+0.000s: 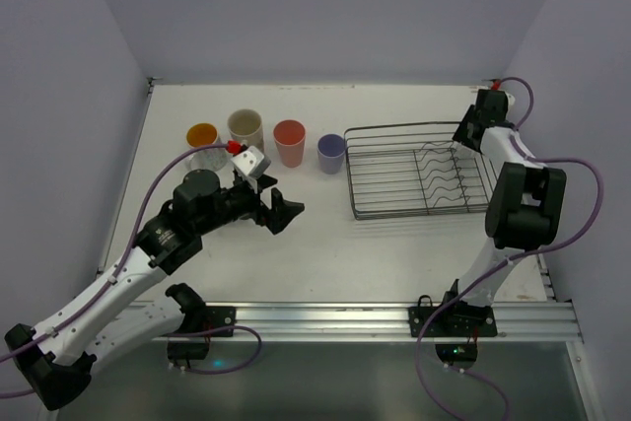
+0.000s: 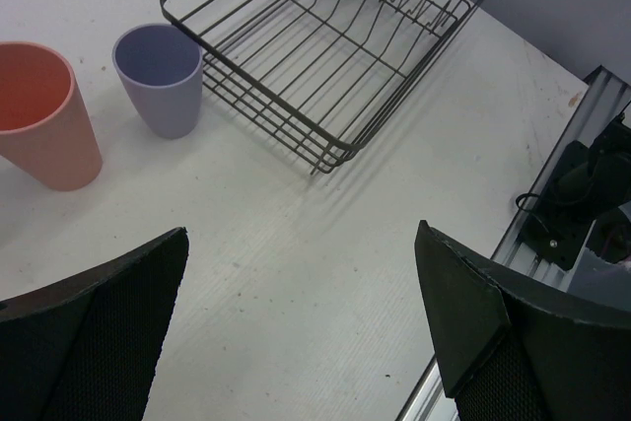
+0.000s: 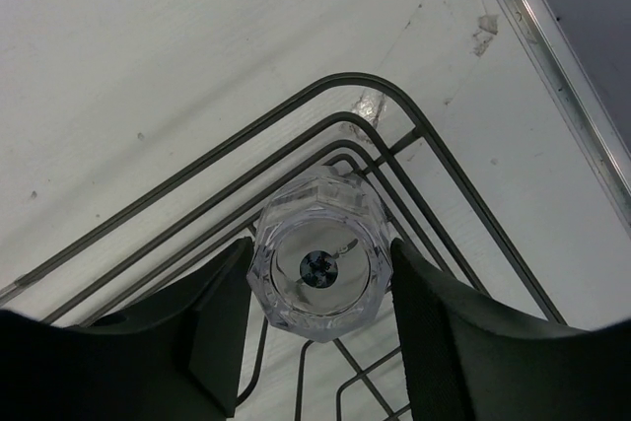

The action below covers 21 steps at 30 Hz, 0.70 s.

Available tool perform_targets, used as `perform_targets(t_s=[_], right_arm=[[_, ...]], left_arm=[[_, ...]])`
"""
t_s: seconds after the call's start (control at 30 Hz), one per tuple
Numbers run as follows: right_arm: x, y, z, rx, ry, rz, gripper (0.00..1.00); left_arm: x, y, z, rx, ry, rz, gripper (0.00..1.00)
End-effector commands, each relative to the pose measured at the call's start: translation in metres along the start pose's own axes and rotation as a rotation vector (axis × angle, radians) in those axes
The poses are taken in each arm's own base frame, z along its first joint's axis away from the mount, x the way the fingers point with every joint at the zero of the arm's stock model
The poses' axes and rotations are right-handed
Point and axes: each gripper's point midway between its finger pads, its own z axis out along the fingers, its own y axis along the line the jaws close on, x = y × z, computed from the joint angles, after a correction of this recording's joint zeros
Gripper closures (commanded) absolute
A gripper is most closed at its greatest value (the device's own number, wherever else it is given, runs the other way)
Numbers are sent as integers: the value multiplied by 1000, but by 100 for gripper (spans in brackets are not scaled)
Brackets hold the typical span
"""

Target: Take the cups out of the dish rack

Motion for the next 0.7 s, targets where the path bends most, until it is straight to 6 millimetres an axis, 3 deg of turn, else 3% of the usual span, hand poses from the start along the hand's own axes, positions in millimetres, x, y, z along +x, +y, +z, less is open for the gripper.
perform_targets(t_s=[0.0,0.1,0.2,0.43,0.6,0.67], right_arm=[[-11,-4,-3,32,-22,-7,52],[-20,-7,-12,42,-62,1,67],[-32,-8,-29,45,-114,7,76],[-60,5,-96,-53,-268,79,80],[-56,28,-154,-203,-364,114,81],[-37,48,-167,-291,-357,97,81]], left_arm=[[-5,3,1,-12,-21,33,0],[-5,4,1,-17,-19,34,0],[-4,5,3,-21,-14,34,0],[-4,5,7,-17,-2,21,0],[-8,-1,14,13,-2,-14,0],[-12,-8,16,46,-4,-42,0]])
